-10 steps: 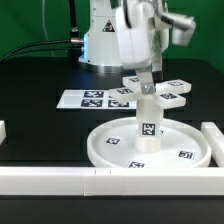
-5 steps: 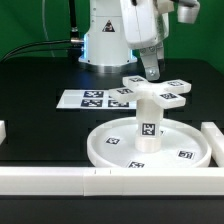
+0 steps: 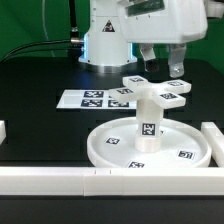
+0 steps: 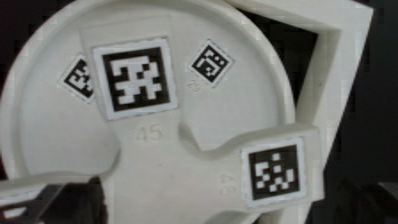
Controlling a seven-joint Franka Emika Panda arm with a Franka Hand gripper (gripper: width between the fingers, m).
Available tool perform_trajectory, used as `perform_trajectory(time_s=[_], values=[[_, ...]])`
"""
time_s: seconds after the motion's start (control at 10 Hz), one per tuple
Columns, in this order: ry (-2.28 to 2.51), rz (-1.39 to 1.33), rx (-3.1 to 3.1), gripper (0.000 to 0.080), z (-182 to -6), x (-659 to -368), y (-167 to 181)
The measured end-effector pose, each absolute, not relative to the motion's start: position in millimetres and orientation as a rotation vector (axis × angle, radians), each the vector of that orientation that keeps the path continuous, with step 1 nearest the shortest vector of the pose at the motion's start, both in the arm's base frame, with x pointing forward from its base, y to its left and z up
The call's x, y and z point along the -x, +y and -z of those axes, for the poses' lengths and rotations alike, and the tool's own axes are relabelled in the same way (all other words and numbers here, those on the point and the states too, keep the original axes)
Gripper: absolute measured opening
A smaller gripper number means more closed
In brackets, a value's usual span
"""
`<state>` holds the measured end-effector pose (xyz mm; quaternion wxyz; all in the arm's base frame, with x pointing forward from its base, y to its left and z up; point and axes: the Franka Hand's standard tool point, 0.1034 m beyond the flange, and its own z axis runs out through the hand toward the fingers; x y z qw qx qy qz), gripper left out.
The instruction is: Assemble round table
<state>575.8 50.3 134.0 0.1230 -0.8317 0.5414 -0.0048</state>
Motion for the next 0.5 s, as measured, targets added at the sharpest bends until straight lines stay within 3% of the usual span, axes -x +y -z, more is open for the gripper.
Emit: perform_trajectory(time_s=[0.5], values=[[0.995,0.087,2.755,0.0649,-131.4,-574.1,50.0]])
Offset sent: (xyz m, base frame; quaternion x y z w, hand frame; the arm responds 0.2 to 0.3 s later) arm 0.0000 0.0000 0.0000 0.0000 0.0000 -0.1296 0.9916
